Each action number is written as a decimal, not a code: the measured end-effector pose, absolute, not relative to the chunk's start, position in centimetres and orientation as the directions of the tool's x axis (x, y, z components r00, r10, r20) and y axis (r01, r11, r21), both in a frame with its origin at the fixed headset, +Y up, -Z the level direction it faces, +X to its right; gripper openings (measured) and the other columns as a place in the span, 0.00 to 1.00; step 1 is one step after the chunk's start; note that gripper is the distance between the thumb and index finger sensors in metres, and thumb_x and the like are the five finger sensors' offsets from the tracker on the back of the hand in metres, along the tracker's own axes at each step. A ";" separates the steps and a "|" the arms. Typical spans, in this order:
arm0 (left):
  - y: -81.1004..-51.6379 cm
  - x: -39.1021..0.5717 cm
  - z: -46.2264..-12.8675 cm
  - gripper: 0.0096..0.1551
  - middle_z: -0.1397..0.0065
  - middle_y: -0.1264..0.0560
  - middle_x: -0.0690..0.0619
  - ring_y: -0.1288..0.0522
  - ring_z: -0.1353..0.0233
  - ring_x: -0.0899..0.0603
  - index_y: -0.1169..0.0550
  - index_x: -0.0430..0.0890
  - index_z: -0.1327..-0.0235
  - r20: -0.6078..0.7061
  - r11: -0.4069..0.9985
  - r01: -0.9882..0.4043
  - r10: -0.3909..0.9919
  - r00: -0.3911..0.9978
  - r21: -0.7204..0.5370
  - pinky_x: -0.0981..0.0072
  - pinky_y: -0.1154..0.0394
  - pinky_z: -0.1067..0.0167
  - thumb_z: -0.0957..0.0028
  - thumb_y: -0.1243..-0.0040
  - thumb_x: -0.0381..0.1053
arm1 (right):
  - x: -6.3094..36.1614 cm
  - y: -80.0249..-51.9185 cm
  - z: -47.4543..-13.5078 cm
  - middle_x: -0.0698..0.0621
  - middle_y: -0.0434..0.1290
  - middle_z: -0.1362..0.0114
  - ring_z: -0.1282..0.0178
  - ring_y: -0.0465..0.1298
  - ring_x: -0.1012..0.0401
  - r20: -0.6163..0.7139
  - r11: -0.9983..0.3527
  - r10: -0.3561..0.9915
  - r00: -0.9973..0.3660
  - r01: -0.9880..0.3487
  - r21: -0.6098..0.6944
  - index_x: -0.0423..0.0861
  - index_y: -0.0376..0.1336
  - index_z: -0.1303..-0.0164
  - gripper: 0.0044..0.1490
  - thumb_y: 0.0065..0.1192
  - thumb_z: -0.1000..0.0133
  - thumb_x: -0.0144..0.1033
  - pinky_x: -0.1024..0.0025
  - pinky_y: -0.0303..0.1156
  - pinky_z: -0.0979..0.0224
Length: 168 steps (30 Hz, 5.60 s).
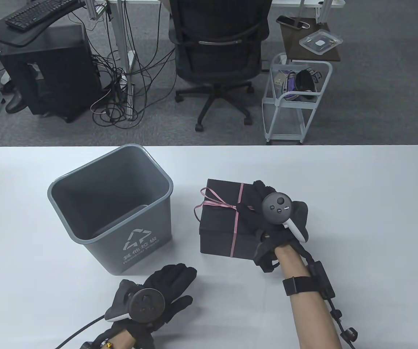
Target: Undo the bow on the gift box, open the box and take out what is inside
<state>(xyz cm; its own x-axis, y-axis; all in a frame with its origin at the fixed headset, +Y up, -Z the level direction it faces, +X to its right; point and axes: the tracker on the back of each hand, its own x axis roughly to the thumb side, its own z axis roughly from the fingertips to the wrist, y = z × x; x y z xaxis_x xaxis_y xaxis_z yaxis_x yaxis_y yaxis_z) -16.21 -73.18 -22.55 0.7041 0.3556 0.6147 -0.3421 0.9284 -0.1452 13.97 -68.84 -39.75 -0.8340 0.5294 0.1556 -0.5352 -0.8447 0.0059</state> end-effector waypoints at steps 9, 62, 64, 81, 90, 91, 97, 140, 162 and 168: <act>-73.2 -16.3 -22.6 0.40 0.17 0.39 0.40 0.37 0.22 0.30 0.44 0.48 0.16 0.610 0.928 -0.345 0.357 0.708 -0.143 0.34 0.35 0.33 0.37 0.50 0.61 | 14.0 -69.2 -39.0 0.50 0.50 0.11 0.14 0.50 0.41 0.188 -0.827 0.547 -0.816 -0.561 -0.030 0.50 0.56 0.20 0.43 0.52 0.42 0.62 0.46 0.51 0.16; -72.6 -17.9 -22.9 0.39 0.22 0.32 0.38 0.29 0.29 0.30 0.42 0.42 0.18 0.441 0.917 -0.394 0.333 0.833 0.053 0.37 0.28 0.39 0.36 0.50 0.60 | 12.0 -70.2 -31.0 0.46 0.53 0.13 0.18 0.53 0.37 0.413 -0.760 0.601 -0.684 -0.649 0.031 0.46 0.59 0.22 0.41 0.50 0.40 0.60 0.44 0.55 0.20; -72.6 -17.9 -22.9 0.39 0.22 0.32 0.38 0.29 0.29 0.30 0.42 0.42 0.18 0.441 0.918 -0.394 0.331 0.834 0.055 0.37 0.28 0.39 0.36 0.50 0.61 | 11.9 -70.2 -30.8 0.46 0.53 0.13 0.18 0.53 0.37 0.417 -0.759 0.603 -0.680 -0.651 0.036 0.46 0.59 0.22 0.41 0.50 0.39 0.60 0.44 0.55 0.20; -72.7 -18.1 -23.0 0.41 0.23 0.32 0.38 0.28 0.30 0.30 0.42 0.40 0.18 0.421 0.902 -0.429 0.371 0.828 0.048 0.38 0.28 0.40 0.36 0.50 0.61 | 11.0 -70.3 -29.6 0.46 0.53 0.13 0.18 0.53 0.36 0.459 -0.757 0.602 -0.654 -0.649 0.068 0.46 0.59 0.23 0.41 0.50 0.39 0.60 0.44 0.55 0.21; -72.7 -18.5 -23.3 0.42 0.23 0.33 0.37 0.27 0.31 0.30 0.47 0.39 0.18 0.385 0.893 -0.442 0.379 0.841 0.085 0.39 0.27 0.40 0.36 0.49 0.58 | 10.5 -70.3 -28.4 0.46 0.53 0.13 0.19 0.53 0.36 0.473 -0.756 0.601 -0.644 -0.650 0.075 0.46 0.59 0.23 0.40 0.49 0.39 0.60 0.44 0.56 0.21; -72.8 -18.5 -23.3 0.42 0.23 0.33 0.38 0.27 0.31 0.30 0.47 0.40 0.18 0.384 0.891 -0.446 0.385 0.839 0.081 0.39 0.27 0.40 0.36 0.49 0.58 | 10.5 -70.3 -28.4 0.46 0.53 0.13 0.19 0.53 0.36 0.473 -0.755 0.602 -0.643 -0.651 0.076 0.46 0.59 0.23 0.40 0.49 0.39 0.60 0.44 0.56 0.21; -72.8 -18.7 -23.5 0.29 0.28 0.26 0.42 0.22 0.35 0.33 0.30 0.43 0.26 0.396 0.870 -0.480 0.404 0.825 0.112 0.41 0.24 0.42 0.37 0.47 0.54 | 10.3 -70.4 -28.2 0.46 0.53 0.13 0.19 0.53 0.36 0.476 -0.754 0.603 -0.640 -0.652 0.077 0.46 0.59 0.23 0.40 0.49 0.39 0.60 0.44 0.56 0.21; -73.6 -19.8 -24.6 0.22 0.36 0.19 0.44 0.18 0.40 0.35 0.19 0.43 0.40 0.349 0.893 -0.446 0.400 0.848 0.060 0.41 0.22 0.45 0.39 0.44 0.52 | 10.6 -70.3 -28.2 0.47 0.54 0.13 0.19 0.55 0.36 0.464 -0.740 0.620 -0.633 -0.668 0.080 0.47 0.60 0.23 0.39 0.49 0.39 0.60 0.44 0.56 0.21; -69.1 -19.9 -23.3 0.28 0.28 0.25 0.42 0.22 0.35 0.32 0.27 0.43 0.27 0.043 0.996 -0.084 0.084 0.996 0.004 0.39 0.26 0.41 0.37 0.44 0.52 | 10.6 -70.3 -28.2 0.47 0.54 0.13 0.19 0.55 0.37 0.458 -0.738 0.624 -0.633 -0.670 0.079 0.47 0.60 0.23 0.39 0.49 0.39 0.60 0.44 0.57 0.21; -63.1 -13.7 -22.5 0.36 0.18 0.35 0.42 0.33 0.23 0.31 0.39 0.45 0.18 0.446 0.958 -0.220 0.118 0.887 0.185 0.35 0.32 0.34 0.38 0.42 0.50 | 10.6 -70.3 -28.2 0.47 0.54 0.13 0.19 0.55 0.37 0.459 -0.739 0.622 -0.635 -0.669 0.076 0.47 0.60 0.23 0.39 0.49 0.39 0.60 0.44 0.57 0.21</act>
<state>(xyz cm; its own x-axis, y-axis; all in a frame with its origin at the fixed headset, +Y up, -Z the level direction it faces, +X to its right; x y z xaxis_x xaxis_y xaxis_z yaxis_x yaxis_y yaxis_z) -13.67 -63.14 -22.47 0.8873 0.1178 0.4458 -0.2203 0.9577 0.1853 10.64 -70.31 -28.19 -0.6349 0.6217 0.4587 -0.6689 -0.7394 0.0763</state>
